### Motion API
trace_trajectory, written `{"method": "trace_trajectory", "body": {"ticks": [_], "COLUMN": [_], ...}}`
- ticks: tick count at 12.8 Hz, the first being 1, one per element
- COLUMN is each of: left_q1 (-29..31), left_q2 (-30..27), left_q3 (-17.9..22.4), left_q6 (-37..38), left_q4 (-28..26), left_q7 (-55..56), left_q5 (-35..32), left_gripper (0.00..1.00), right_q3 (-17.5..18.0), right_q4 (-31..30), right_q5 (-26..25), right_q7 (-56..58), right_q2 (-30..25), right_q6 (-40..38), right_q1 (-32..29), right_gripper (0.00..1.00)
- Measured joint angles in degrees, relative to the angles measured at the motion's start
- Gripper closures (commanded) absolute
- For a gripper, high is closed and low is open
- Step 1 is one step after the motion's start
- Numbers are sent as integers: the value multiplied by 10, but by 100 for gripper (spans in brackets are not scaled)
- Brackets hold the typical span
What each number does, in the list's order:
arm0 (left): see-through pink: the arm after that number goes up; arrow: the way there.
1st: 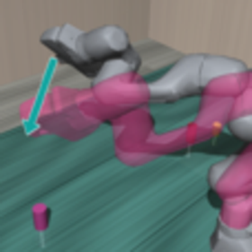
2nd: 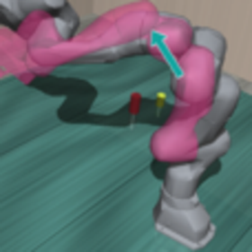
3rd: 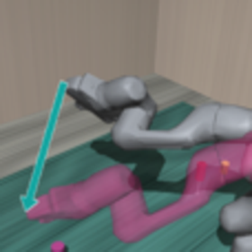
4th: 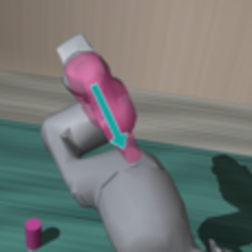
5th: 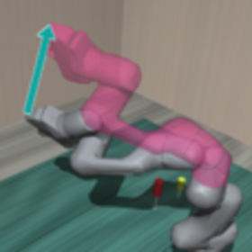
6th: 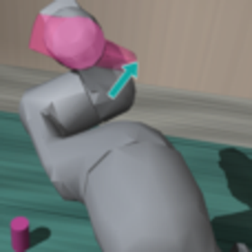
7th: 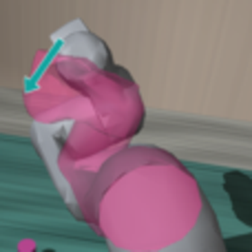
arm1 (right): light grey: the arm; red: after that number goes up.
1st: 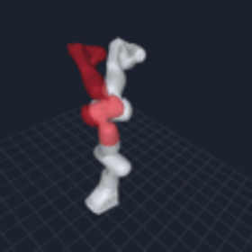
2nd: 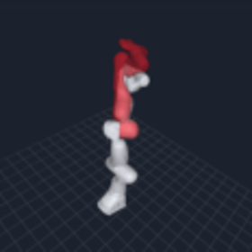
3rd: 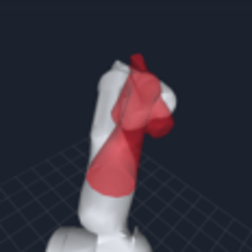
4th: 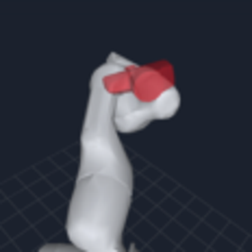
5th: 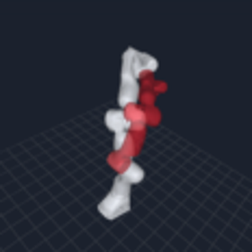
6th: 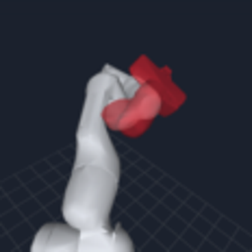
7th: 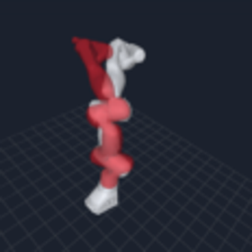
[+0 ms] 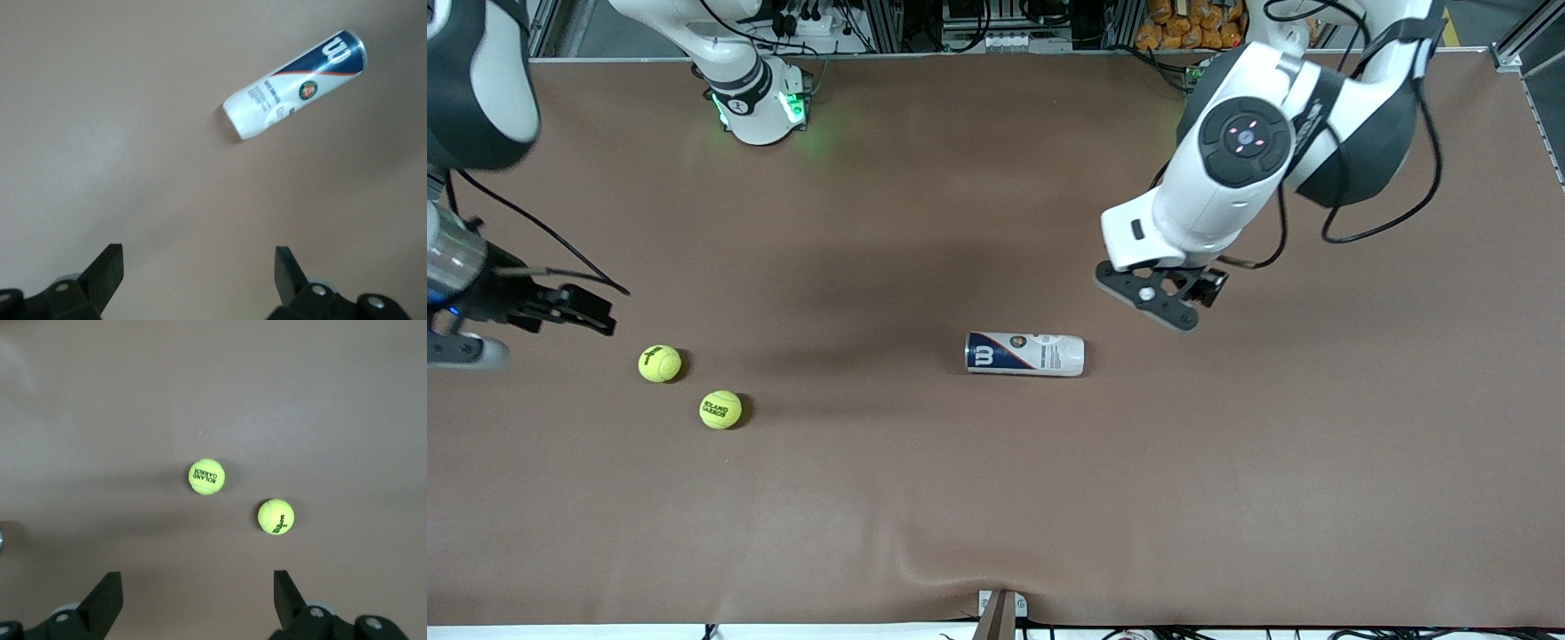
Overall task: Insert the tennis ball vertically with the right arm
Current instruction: 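Lower the right gripper over one ball while the left gripper lowers to the can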
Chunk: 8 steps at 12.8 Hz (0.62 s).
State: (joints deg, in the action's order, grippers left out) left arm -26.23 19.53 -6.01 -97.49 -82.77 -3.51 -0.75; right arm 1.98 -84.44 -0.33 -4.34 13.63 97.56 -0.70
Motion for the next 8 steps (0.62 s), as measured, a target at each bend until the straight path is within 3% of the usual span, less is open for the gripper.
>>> {"method": "trace_trajectory", "body": {"ticks": [4,8], "left_q1": [-36,-71], "left_q2": [37,71], "left_q3": [-1,-1], "left_q6": [-60,-72], "left_q4": [2,9], "left_q7": [-31,-65], "left_q5": [0,0], "left_gripper": [0,0], "right_q3": [-2,-2], "right_q4": [-5,-6], "right_q5": [1,3], "right_q7": [0,0], "right_q2": [71,145], "right_q6": [30,74], "right_q1": [-5,-13], "right_gripper": [0,0]}}
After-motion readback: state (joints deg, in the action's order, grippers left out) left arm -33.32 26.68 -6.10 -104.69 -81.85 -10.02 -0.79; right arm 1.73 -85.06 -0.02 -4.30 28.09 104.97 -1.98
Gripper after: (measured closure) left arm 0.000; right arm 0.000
